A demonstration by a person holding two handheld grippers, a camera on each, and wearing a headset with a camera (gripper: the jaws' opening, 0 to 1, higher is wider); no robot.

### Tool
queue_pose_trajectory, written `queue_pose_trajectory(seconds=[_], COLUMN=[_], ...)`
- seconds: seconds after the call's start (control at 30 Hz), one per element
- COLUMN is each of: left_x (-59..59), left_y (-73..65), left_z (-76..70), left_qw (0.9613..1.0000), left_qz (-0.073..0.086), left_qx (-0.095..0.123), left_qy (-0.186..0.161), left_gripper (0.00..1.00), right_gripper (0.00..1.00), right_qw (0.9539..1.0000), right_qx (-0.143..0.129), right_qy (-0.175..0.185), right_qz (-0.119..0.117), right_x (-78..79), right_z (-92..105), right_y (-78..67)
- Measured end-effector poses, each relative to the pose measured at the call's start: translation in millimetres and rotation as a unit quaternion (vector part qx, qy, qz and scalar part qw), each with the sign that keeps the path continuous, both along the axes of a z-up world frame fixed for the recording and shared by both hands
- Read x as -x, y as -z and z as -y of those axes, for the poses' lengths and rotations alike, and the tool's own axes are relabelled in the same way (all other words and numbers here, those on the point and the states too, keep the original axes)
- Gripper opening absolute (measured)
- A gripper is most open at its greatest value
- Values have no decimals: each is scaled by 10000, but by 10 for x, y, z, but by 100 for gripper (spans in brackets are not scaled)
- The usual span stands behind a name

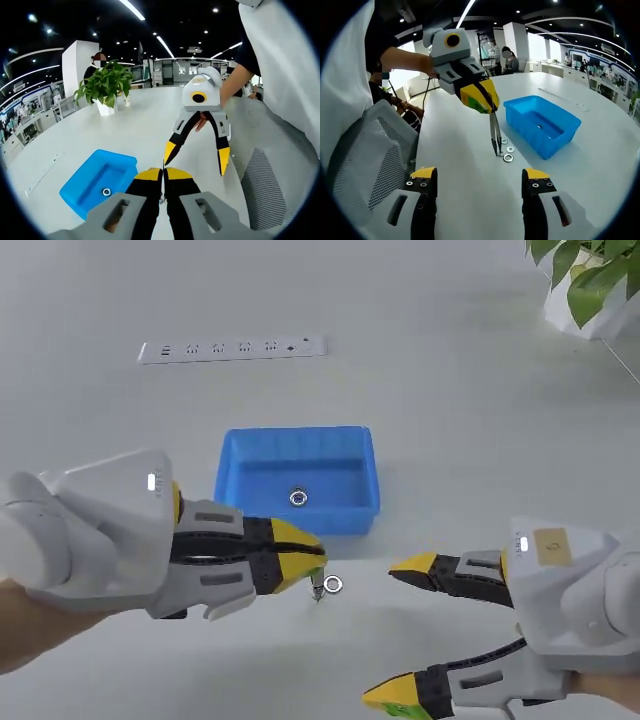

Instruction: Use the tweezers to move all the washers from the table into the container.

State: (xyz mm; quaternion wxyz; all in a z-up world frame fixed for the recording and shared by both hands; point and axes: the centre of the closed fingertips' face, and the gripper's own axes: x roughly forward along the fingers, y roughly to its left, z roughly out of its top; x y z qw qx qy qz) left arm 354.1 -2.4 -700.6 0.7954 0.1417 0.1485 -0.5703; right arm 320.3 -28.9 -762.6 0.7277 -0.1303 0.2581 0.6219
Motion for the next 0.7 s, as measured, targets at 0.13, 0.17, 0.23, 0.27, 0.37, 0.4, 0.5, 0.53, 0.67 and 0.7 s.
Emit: queue_pose_trajectory(seconds=[0.13, 0.17, 0.23, 0.27, 0.37, 0.4, 0.5, 0.53, 0.67, 0.7], left_x=[16, 10, 0, 8, 24, 17, -3, -10, -15, -11], left_y=[2, 1, -3, 4, 19, 28, 46, 52, 74, 78], left_z=[-9, -28, -52, -66, -95, -104, -119, -127, -140, -140], left_qw=[10000, 9997, 9998, 9996, 9993, 9992, 9984, 9982, 9973, 9972], left_qz=[-29, -203, -196, -287, -360, -372, -485, -500, -560, -568], left_qx=[-13, 44, 14, 10, -81, -123, -211, -268, -363, -374], left_qy=[-12, -103, -86, -80, 28, 84, 176, 211, 298, 313], left_gripper=[5, 5, 5, 5, 5, 5, 5, 5, 5, 5], right_gripper=[69, 69, 69, 68, 66, 64, 57, 53, 37, 34], right_qw=[10000, 10000, 9999, 9998, 9989, 9984, 9971, 9967, 9941, 9934], right_qx=[-24, -26, -26, -13, 43, 59, 43, 50, 104, 150], right_qy=[-26, -38, -109, -163, -456, -536, -731, -794, -1072, -1124], right_qz=[15, 18, 42, 58, 130, 165, 185, 163, 149, 146], right_x=[-21, -35, -76, -90, -141, -154, -206, -214, -242, -246], right_z=[-40, -55, -117, -148, -304, -345, -485, -519, -641, -653], right_y=[-8, -7, -6, -2, 14, 15, 20, 29, 80, 98])
